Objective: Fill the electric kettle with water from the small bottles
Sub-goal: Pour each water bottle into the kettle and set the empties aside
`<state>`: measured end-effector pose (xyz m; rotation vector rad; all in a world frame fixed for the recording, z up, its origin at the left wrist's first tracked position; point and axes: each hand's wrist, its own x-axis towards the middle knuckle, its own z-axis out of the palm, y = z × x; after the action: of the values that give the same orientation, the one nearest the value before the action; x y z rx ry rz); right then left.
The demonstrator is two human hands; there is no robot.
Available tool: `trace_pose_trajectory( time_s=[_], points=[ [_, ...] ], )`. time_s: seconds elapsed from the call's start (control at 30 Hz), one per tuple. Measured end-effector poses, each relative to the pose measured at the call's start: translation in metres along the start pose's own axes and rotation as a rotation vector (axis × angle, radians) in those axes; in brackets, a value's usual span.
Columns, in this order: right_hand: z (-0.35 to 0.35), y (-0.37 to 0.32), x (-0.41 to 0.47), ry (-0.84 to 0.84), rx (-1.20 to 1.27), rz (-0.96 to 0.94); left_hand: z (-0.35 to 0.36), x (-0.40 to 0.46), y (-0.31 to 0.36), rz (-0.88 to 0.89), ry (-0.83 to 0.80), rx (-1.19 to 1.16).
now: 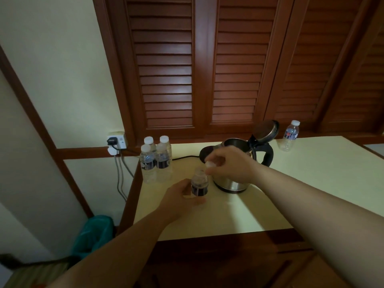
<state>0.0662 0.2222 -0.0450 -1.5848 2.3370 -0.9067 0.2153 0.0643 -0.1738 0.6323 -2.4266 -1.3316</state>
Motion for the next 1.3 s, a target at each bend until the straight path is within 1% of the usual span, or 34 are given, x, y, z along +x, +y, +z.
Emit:
trace_pose_trajectory(
  time_s=[0.1, 0.17, 0.27, 0.37, 0.43, 0.53, 0.67, 0.77, 0.83, 0.9, 0.97, 1.07, 1.2, 1.3],
  points=[
    [0.014, 0.03, -0.024, -0.026, -0.076, 0.095, 0.0, 0.001, -0.002, 0.002, -0.002, 0.008],
    [0.027, 0.049, -0.04, -0.08, -0.123, 0.141, 0.001, 0.002, -0.004, 0.007, -0.001, 0.007],
    [0.046, 0.066, -0.061, -0.148, -0.176, 0.177, 0.002, 0.002, -0.003, -0.002, 0.007, -0.008],
    [0.063, 0.083, -0.071, -0.175, -0.254, 0.185, 0.004, 0.001, 0.0, 0.001, 0.036, -0.045],
    [0.068, 0.091, -0.078, -0.146, -0.234, 0.197, 0.009, -0.001, 0.001, 0.012, 0.066, -0.073],
    [0.066, 0.099, -0.088, -0.058, -0.19, 0.212, 0.018, -0.002, 0.004, 0.033, 0.109, -0.044],
    [0.052, 0.123, -0.099, 0.039, -0.265, 0.282, 0.021, 0.005, 0.019, 0.066, 0.163, -0.034],
    [0.042, 0.136, -0.1, 0.05, -0.289, 0.348, 0.017, 0.012, 0.049, 0.078, 0.217, -0.063],
    [0.038, 0.143, -0.096, -0.002, -0.335, 0.394, 0.011, 0.019, 0.068, 0.091, 0.251, -0.053],
    [0.037, 0.151, -0.094, -0.068, -0.362, 0.423, 0.004, 0.025, 0.083, 0.114, 0.266, -0.021],
    [0.038, 0.155, -0.097, -0.085, -0.351, 0.419, -0.005, 0.035, 0.091, 0.158, 0.265, 0.028],
    [0.039, 0.155, -0.104, -0.097, -0.337, 0.392, -0.017, 0.058, 0.095, 0.248, 0.268, 0.2],
    [0.041, 0.161, -0.103, -0.133, -0.393, 0.364, -0.025, 0.078, 0.105, 0.252, 0.248, 0.451],
    [0.043, 0.166, -0.102, -0.133, -0.398, 0.359, -0.03, 0.082, 0.118, 0.27, 0.223, 0.509]
  ],
)
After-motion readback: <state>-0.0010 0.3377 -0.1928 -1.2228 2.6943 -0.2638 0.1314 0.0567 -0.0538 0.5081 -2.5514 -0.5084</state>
